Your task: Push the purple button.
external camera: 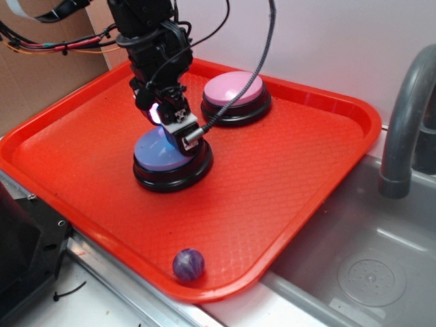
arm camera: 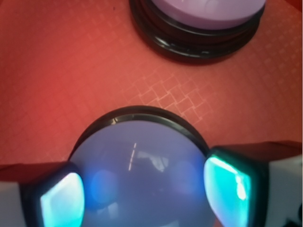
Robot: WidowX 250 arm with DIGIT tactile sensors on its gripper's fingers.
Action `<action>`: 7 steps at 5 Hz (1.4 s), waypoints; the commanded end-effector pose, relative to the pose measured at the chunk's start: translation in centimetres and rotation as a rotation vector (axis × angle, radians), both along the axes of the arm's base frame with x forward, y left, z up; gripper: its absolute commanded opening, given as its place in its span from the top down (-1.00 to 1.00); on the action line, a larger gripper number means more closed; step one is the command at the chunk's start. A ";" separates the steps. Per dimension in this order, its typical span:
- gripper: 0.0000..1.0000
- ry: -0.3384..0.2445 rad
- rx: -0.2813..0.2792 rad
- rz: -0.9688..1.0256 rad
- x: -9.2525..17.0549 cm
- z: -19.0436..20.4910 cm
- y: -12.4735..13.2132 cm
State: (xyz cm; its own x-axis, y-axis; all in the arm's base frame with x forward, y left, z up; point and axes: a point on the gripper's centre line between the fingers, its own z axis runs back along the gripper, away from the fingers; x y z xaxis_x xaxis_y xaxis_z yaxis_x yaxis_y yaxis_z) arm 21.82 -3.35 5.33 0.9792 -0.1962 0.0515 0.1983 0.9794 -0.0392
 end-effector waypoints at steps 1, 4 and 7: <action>-1.00 -0.038 0.028 0.013 0.4 3.8 0.1; -1.00 -0.066 0.037 0.027 0.0 6.3 0.4; -1.00 -0.091 0.037 0.037 -0.4 7.7 0.5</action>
State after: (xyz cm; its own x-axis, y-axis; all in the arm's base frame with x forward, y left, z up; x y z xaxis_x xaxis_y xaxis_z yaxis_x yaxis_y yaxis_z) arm 20.44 -2.50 11.45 0.9837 -0.1672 0.0656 0.1670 0.9859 0.0083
